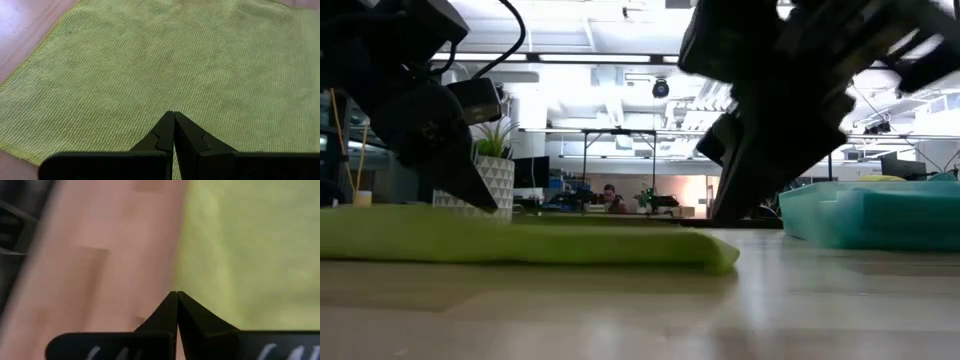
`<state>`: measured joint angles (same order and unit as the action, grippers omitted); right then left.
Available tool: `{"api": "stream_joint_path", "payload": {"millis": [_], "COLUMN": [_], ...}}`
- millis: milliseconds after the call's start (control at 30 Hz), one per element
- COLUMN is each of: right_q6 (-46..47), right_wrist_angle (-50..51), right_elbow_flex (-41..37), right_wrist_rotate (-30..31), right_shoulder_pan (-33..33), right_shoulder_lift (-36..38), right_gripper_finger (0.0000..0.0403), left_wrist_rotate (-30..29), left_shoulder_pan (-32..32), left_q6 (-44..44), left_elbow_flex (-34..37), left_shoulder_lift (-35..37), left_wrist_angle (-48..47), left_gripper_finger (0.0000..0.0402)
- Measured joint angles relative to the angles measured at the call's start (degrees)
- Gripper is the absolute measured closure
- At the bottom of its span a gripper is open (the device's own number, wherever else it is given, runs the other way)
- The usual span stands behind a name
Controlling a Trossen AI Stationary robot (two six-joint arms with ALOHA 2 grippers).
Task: Fold microfiber towels
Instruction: Fold the green microfiber cloth
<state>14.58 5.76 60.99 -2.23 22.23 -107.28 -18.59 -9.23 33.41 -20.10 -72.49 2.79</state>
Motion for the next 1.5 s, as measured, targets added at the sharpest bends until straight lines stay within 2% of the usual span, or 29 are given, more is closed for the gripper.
{"api": "stream_joint_path", "payload": {"millis": [133,200,500,600,700,800,900,1067,1133,1233,1367,1500], "right_q6": [0.35,-0.40,-1.61,-1.61,-1.61,-1.61,-1.62,-1.63,-1.61,-1.61,-1.61,-1.61], "right_wrist_angle": [-3.04,-3.30,-2.86,-2.59,-2.60,-2.56,-2.20,-1.75,-1.76,-1.75,-1.77,-1.86], "right_elbow_flex": [0.00,0.00,0.00,0.00,0.00,0.00,0.00,0.00,0.00,0.00,0.00,0.01], "right_wrist_rotate": [-9.24,-10.63,-6.69,-6.66,-6.63,-6.66,-6.64,-6.63,-6.65,-6.66,-6.66,-6.66], "right_shoulder_pan": [0.98,1.72,0.85,0.26,0.16,0.16,0.16,0.16,0.16,0.16,0.16,0.16], "right_shoulder_lift": [0.00,0.00,0.00,0.00,0.00,0.00,0.00,0.00,0.00,0.00,0.00,0.00], "right_gripper_finger": [0.0403,0.0403,0.0403,0.0403,0.0403,0.0403,0.0403,0.0403,0.0403,0.0403,0.0403,0.0403], "left_wrist_rotate": [0.00,0.00,3.43,5.65,7.35,6.54,3.10,-4.50,-4.93,-3.21,-1.67,-1.48], "left_shoulder_pan": [0.00,0.00,-0.16,-1.64,-4.78,-8.43,-12.92,-21.75,-24.81,-28.86,-33.11,-35.43], "left_q6": [-0.09,-0.09,-0.08,-1.65,-6.27,-9.81,-11.21,-9.52,-5.71,2.15,9.97,10.76], "left_elbow_flex": [0.00,0.00,0.00,0.00,-0.25,-3.57,-9.30,-19.56,-22.09,-23.02,-23.02,-23.03], "left_shoulder_lift": [0.01,0.01,0.00,0.00,0.02,0.02,0.02,0.02,0.02,0.06,-1.77,-7.02], "left_wrist_angle": [0.02,-0.01,-0.34,4.65,14.04,15.32,9.20,-11.81,-20.24,-28.09,-33.81,-33.63], "left_gripper_finger": [0.0402,0.0402,0.0401,0.0396,0.0380,0.0359,0.0332,0.0282,0.0266,0.0248,0.0243,0.0243]}}
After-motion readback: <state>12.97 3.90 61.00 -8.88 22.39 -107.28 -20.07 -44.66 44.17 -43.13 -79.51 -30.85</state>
